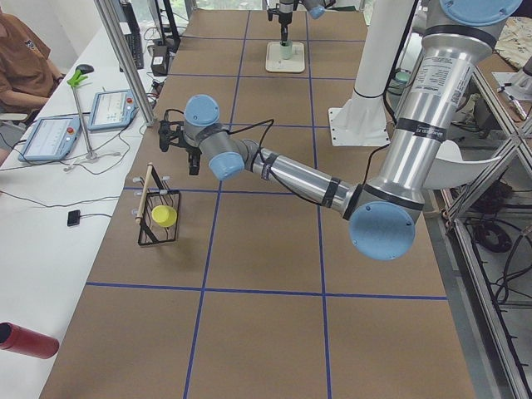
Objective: Left arm grabs green cup and hands to right arm on tray
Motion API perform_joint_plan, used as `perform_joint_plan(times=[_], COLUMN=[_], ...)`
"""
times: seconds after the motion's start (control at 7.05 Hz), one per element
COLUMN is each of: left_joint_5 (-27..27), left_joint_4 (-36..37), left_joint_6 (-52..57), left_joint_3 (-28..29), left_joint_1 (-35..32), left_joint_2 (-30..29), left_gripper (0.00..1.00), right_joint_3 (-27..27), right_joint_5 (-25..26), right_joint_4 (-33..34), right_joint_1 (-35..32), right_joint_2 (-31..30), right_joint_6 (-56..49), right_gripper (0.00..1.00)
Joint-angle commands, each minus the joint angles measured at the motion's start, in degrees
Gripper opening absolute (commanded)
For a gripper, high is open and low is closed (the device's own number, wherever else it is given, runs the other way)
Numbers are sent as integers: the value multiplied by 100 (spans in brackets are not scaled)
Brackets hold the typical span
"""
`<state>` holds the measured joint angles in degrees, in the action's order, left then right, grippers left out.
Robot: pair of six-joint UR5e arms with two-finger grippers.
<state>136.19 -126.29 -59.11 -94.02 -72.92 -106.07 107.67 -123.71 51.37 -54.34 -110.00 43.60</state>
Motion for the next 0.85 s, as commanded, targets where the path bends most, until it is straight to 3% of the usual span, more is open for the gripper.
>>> perform_joint_plan(times=[0.0,0.28,0.43,0.71], left_joint_5=[-197,-320,-765,-928], left_joint_4=[34,121,461,964], left_joint_6=[879,2081,3028,4125], left_joint_3=[-134,-108,-108,-56], left_joint_1=[-46,-257,-336,-424], left_joint_2=[515,1086,1411,2044], left_gripper=[100,100,100,100], right_joint_3=[263,141,140,123], right_joint_5=[-196,-854,-831,-726], right_joint_4=[13,310,617,2019], right_joint_1=[-740,-1507,-1588,-2008], right_joint_2=[65,460,583,1065], right_joint_6=[-36,-45,-358,-1795], right_gripper=[100,100,100,100])
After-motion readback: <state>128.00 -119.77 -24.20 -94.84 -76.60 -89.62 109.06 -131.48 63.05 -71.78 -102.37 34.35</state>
